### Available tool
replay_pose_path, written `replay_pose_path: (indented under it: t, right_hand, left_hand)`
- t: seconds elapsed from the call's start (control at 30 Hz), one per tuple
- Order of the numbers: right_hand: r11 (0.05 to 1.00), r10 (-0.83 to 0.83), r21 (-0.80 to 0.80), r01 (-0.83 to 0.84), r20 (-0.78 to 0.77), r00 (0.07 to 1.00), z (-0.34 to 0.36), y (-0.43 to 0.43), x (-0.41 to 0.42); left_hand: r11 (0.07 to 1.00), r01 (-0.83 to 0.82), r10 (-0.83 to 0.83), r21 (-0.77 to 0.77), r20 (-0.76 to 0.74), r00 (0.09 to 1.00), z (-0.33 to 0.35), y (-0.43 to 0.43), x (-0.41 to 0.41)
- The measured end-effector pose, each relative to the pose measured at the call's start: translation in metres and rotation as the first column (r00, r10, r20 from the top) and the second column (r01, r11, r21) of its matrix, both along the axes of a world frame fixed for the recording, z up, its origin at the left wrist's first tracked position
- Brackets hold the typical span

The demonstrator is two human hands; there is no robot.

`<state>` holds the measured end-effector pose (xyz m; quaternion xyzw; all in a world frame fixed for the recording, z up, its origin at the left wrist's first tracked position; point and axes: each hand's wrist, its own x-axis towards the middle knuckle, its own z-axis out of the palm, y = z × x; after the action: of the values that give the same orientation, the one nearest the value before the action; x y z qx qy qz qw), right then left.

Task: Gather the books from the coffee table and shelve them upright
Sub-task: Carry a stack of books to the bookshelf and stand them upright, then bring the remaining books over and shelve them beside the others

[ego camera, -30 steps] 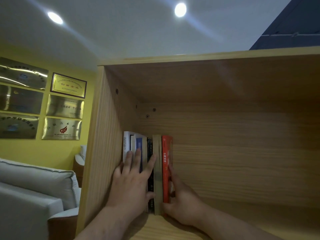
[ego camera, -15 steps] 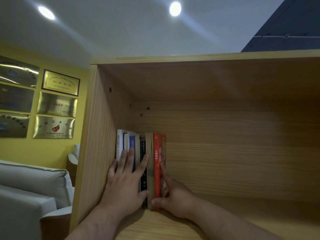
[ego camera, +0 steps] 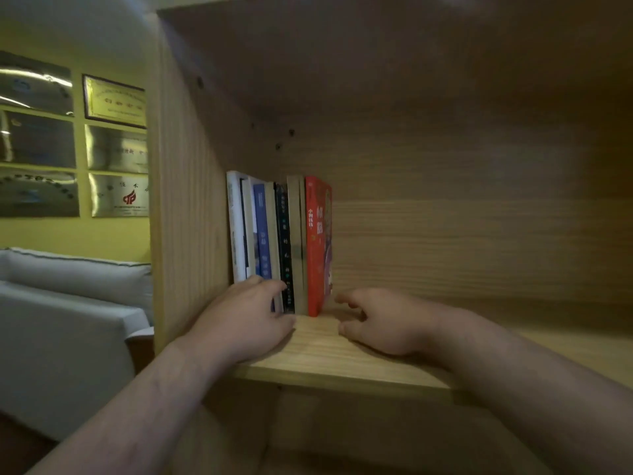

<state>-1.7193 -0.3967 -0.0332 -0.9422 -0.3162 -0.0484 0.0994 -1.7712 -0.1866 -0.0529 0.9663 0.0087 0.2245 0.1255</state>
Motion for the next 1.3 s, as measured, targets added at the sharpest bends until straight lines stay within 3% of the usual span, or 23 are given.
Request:
replay_pose_path:
  t: [0.17, 0.37, 0.6, 0.73, 0.8, 0.93, 1.03, 1.17, 1.3]
  right_hand:
    - [0.997, 0.034, -0.065, -0.032, 0.037, 0.999, -0.013, 0.005, 0.011]
    - [0.985, -0.058, 0.149, 0.084, -0.174, 0.983, 0.006, -0.002, 0.002]
    - [0.992, -0.123, -0.075, 0.101, -0.427, 0.896, 0.024, -0.008, -0.030]
    - [0.970, -0.207, -0.221, 0.100, -0.538, 0.817, 0.028, -0.011, -0.059]
    - [0.966, -0.252, -0.207, 0.157, -0.602, 0.757, 0.039, -0.011, -0.078]
    - [0.953, -0.283, -0.115, 0.279, -0.660, 0.696, 0.063, -0.008, -0.133]
    - [0.938, -0.259, -0.031, 0.345, -0.726, 0.638, 0.074, -0.005, -0.184]
    - [0.942, -0.242, -0.050, 0.333, -0.787, 0.568, 0.063, -0.004, -0.258]
    - [0.882, -0.300, -0.036, 0.470, -0.813, 0.500, 0.038, -0.002, -0.312]
  left_hand:
    - [0.998, -0.019, 0.012, -0.067, -0.101, 0.995, 0.002, 0.004, 0.005]
    - [0.978, -0.017, -0.039, -0.207, -0.265, 0.963, 0.016, 0.010, -0.004]
    - [0.962, 0.023, -0.165, -0.274, -0.511, 0.843, 0.046, 0.026, -0.053]
    - [0.935, -0.067, -0.164, -0.349, -0.591, 0.790, 0.061, 0.030, -0.096]
    - [0.888, -0.162, -0.167, -0.430, -0.631, 0.758, 0.076, 0.028, -0.117]
    - [0.696, -0.355, -0.268, -0.624, -0.685, 0.677, 0.093, 0.025, -0.167]
    - [0.628, -0.434, -0.242, -0.645, -0.693, 0.680, 0.082, 0.035, -0.221]
    - [0.526, -0.526, -0.246, -0.668, -0.712, 0.658, 0.060, 0.055, -0.309]
    - [0.332, -0.714, -0.244, -0.616, -0.787, 0.566, 0.030, 0.073, -0.387]
